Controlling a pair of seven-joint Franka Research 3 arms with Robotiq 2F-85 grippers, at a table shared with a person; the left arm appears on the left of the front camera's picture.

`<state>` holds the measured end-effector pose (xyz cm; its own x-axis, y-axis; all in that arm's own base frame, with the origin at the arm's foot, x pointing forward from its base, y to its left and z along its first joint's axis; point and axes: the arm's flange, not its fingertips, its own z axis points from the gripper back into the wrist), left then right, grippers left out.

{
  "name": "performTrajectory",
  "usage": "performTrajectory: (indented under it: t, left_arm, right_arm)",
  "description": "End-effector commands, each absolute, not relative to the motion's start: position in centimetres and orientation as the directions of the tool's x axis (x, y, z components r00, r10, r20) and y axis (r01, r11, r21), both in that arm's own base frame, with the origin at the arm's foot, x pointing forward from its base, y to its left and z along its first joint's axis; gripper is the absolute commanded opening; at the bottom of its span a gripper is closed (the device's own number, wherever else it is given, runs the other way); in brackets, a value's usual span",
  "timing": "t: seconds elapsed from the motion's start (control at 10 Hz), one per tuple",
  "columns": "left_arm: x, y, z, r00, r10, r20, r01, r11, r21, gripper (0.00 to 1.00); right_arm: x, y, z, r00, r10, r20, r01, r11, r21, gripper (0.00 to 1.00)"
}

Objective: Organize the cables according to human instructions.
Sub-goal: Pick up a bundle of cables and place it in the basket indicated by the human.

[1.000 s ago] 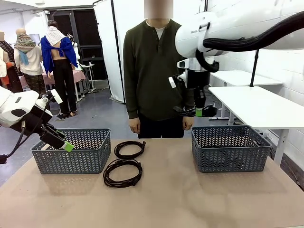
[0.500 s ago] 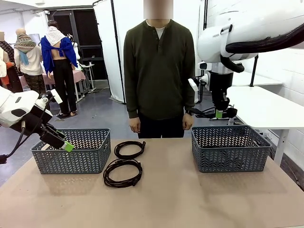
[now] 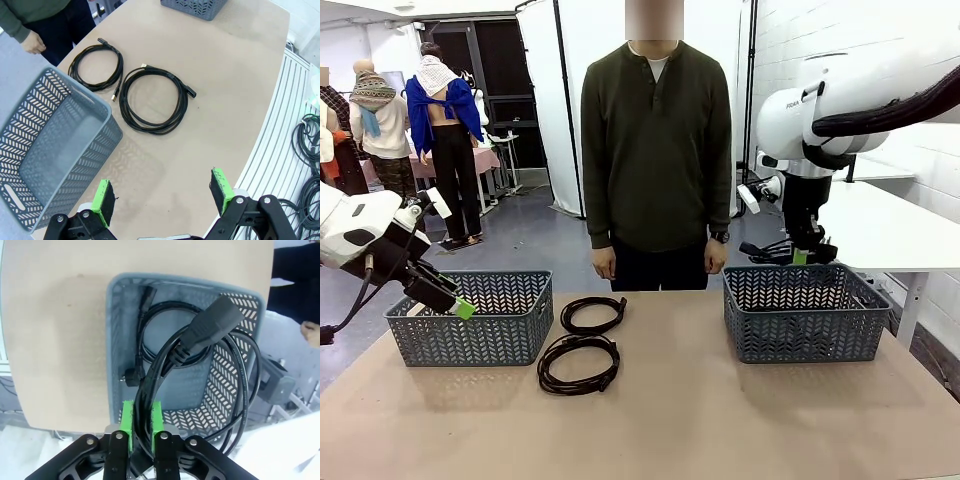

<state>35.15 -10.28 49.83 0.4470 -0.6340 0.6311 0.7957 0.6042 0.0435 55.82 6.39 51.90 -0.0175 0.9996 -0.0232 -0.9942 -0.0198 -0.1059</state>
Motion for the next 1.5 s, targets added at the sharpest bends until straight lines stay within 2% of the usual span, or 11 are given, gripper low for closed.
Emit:
performTrajectory:
  t: [0.0,1.0,1.4]
  left_arm:
    - [35.3,-10.1,49.7,0.442,-0.632,0.637,0.802,0.596,0.034,1.0]
    - [35.3,-10.1,49.7,0.442,-0.632,0.637,0.802,0.596,0.034,1.0]
    - [35.3,-10.1,49.7,0.442,-0.632,0.637,0.802,0.596,0.034,1.0]
  right_arm:
    - [55.9,5.4,50.5,-0.048,0.999,-0.021,-0.989,-0.051,-0.141,0.0]
    - [57.0,6.5,49.3,0.002,1.0,-0.03,-0.994,-0.001,-0.11,0.0]
    - [57.9,6.6,47.3,-0.045,0.999,-0.026,-0.994,-0.047,-0.101,0.0]
